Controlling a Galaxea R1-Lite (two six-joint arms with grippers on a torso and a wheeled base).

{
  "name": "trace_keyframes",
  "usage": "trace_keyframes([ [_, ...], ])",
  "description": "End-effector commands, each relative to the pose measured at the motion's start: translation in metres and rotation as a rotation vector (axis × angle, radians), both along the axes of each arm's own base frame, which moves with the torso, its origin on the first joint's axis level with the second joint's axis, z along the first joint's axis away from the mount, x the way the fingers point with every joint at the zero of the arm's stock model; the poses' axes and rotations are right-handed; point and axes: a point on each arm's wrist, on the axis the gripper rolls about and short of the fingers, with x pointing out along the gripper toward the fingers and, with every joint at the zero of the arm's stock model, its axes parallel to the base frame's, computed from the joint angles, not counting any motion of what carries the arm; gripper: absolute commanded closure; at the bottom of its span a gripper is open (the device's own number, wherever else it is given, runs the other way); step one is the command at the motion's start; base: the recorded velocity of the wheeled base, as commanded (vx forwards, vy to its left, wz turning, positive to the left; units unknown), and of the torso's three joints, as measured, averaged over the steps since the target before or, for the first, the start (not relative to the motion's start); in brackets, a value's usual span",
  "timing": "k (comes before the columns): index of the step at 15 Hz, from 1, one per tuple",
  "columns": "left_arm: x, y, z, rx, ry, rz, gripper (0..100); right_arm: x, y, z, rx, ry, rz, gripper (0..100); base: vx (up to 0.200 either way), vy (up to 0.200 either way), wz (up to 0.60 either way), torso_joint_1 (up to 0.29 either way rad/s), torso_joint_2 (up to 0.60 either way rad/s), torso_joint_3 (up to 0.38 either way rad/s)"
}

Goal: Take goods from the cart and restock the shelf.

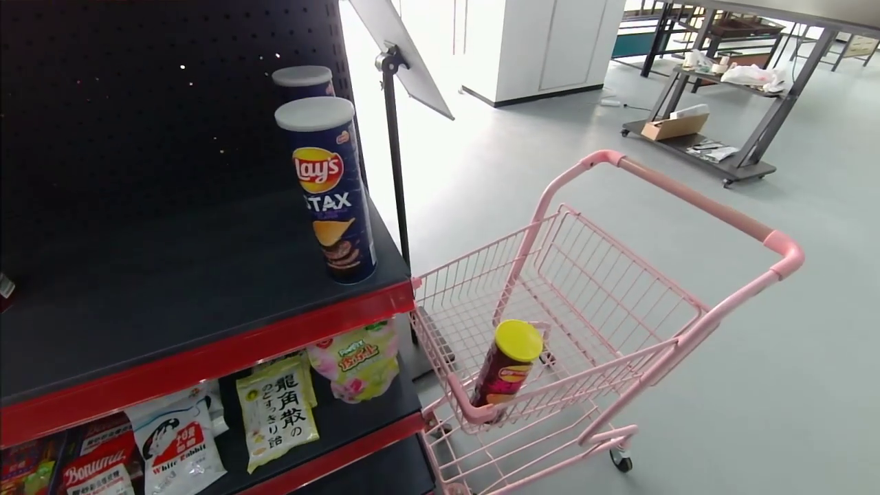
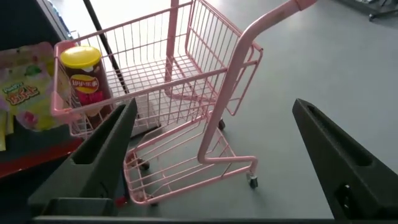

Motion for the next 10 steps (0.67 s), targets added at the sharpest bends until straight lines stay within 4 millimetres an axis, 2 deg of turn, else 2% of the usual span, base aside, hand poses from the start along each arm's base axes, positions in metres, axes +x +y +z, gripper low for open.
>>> trace_keyframes([
  [1, 0.0001, 0.0000, 0.0000, -0.001, 0.001, 0.001, 0, 0.0001, 0.0000, 0.0000, 0.000, 0.001, 0.000, 0, 0.000, 0.000, 0.00, -0.139, 0.40, 0.251],
  [10, 0.0001, 0.0000, 0.0000, -0.001, 0.001, 0.001, 0, 0.0001, 0.0000, 0.0000, 0.000, 0.001, 0.000, 0, 0.000, 0.000, 0.00, -0.167, 0.53, 0.355],
])
